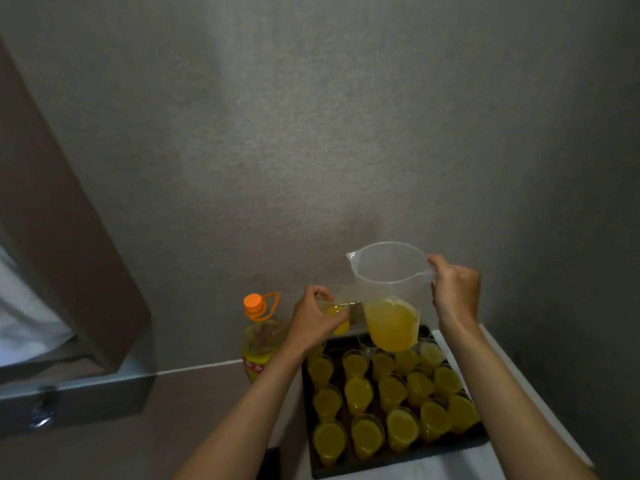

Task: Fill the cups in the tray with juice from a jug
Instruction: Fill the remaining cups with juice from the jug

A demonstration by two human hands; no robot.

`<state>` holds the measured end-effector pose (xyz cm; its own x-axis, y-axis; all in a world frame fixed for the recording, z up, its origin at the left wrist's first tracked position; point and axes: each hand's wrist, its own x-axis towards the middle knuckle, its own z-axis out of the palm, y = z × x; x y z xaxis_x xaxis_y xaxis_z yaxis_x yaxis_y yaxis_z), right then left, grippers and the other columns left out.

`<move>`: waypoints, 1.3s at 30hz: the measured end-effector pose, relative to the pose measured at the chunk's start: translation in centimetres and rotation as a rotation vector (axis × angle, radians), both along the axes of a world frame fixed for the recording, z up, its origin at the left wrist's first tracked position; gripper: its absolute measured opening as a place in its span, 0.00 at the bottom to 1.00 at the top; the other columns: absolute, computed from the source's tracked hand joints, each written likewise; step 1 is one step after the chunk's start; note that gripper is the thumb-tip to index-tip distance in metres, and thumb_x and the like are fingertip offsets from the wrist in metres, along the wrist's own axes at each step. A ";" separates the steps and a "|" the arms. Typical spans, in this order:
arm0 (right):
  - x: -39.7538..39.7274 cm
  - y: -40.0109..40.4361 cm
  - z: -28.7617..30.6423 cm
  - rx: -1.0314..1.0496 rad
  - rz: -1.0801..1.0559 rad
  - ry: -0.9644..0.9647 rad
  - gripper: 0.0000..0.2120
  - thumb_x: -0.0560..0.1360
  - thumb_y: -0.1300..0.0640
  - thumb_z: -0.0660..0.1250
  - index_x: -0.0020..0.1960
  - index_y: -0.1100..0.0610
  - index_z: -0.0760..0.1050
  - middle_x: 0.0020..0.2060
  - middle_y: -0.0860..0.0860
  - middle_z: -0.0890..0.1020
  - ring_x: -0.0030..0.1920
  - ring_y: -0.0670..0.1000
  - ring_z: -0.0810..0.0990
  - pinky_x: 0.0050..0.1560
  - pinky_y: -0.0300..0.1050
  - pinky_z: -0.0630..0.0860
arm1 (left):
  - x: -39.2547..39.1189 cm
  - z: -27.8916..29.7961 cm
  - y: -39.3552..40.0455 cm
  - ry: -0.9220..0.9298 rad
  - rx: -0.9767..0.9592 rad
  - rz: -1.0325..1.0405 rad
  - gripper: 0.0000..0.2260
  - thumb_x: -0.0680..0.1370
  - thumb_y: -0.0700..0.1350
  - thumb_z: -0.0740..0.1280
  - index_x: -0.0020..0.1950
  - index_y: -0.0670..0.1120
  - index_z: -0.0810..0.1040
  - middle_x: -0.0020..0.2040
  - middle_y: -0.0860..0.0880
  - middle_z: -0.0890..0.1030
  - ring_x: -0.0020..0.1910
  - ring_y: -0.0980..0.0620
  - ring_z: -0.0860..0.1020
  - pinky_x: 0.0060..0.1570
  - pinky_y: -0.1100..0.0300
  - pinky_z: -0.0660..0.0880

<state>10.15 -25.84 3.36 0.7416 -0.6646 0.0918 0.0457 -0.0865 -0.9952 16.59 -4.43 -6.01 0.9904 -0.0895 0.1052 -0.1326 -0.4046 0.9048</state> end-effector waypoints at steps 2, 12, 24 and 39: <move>-0.1 0.1 -0.2 -0.003 -0.020 -0.019 0.16 0.78 0.54 0.69 0.35 0.63 0.78 0.28 0.55 0.75 0.30 0.51 0.72 0.33 0.46 0.68 | 0.4 0.1 -0.4 0.039 0.032 -0.028 0.27 0.61 0.60 0.74 0.55 0.49 0.73 0.56 0.51 0.79 0.52 0.49 0.80 0.50 0.50 0.78; -0.4 0.9 -1.1 0.063 -0.031 -0.021 0.16 0.78 0.55 0.68 0.35 0.63 0.79 0.28 0.56 0.76 0.30 0.52 0.74 0.32 0.44 0.71 | 4.0 -2.1 -2.0 0.108 0.312 -0.117 0.26 0.69 0.51 0.80 0.59 0.44 0.72 0.56 0.47 0.74 0.56 0.48 0.75 0.51 0.56 0.75; 0.3 0.8 -2.8 0.121 -0.079 -0.034 0.22 0.78 0.56 0.69 0.35 0.74 0.74 0.27 0.57 0.75 0.30 0.53 0.72 0.34 0.46 0.71 | 5.7 -6.2 -2.5 0.105 0.428 -0.094 0.34 0.60 0.65 0.78 0.57 0.48 0.72 0.53 0.49 0.77 0.51 0.49 0.76 0.47 0.55 0.75; 0.6 -0.9 -4.4 0.057 -0.093 0.013 0.21 0.79 0.58 0.68 0.31 0.68 0.73 0.25 0.56 0.70 0.28 0.52 0.67 0.32 0.44 0.66 | 8.8 -10.8 -4.4 0.171 0.702 -0.068 0.35 0.65 0.63 0.75 0.67 0.48 0.73 0.66 0.45 0.76 0.65 0.44 0.74 0.61 0.51 0.76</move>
<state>10.80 -26.74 -1.05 0.6772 -0.7345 0.0427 0.0269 -0.0333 -0.9991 25.40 -8.86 -16.82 0.9776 -0.1414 -0.1559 -0.0583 -0.8935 0.4453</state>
